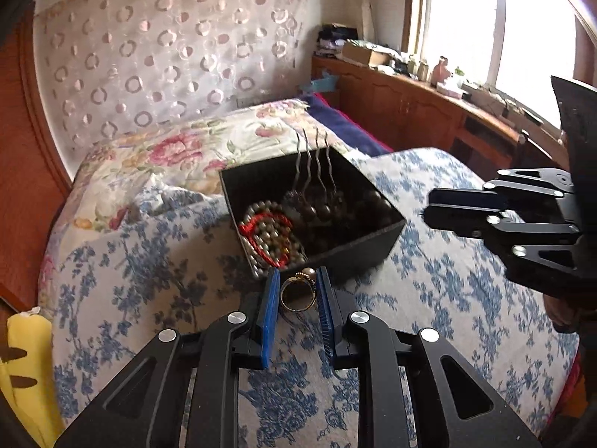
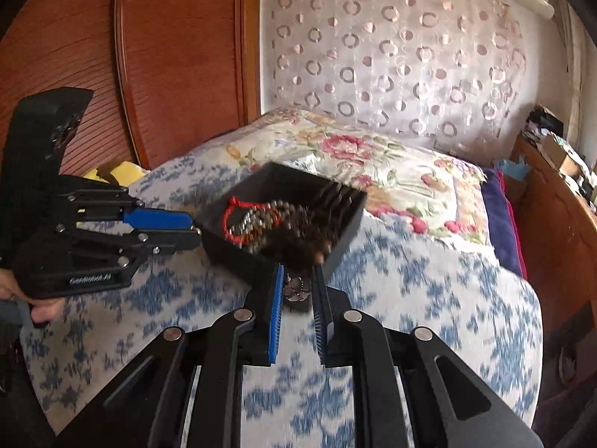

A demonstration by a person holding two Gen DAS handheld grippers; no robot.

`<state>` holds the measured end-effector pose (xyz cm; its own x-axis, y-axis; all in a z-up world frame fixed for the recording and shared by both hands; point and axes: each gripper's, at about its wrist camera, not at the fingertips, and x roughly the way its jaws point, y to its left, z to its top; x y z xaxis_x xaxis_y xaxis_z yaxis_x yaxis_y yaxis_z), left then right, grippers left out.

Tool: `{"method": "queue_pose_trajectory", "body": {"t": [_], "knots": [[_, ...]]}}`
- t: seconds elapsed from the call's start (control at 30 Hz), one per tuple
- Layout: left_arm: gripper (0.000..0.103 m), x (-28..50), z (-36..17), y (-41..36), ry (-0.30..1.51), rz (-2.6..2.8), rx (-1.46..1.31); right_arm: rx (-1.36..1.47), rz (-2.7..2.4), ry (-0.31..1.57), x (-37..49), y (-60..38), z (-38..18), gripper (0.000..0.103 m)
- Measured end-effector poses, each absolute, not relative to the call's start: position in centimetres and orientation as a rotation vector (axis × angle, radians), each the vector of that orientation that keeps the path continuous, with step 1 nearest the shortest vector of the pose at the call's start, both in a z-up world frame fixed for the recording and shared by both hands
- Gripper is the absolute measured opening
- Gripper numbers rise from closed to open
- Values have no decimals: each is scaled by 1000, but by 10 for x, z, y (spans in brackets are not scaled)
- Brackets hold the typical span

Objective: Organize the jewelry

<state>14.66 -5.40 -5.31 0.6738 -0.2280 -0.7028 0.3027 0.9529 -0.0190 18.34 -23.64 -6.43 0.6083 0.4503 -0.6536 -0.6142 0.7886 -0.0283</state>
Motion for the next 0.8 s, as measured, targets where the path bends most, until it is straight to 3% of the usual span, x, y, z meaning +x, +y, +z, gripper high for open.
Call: {"method": "queue_pose_trajectory", "body": {"t": [0.53, 0.6, 0.63, 0.8], "knots": [[18, 165, -39, -41, 736, -266, 78, -236, 666, 691, 224, -207, -60, 17], [18, 168, -39, -40, 736, -266, 77, -232, 662, 690, 227, -206, -59, 23], [18, 169, -39, -40, 735, -264, 78, -230, 660, 690, 228, -207, -59, 32], [18, 180, -38, -42, 734, -262, 78, -219, 653, 693, 231, -211, -60, 33]]}}
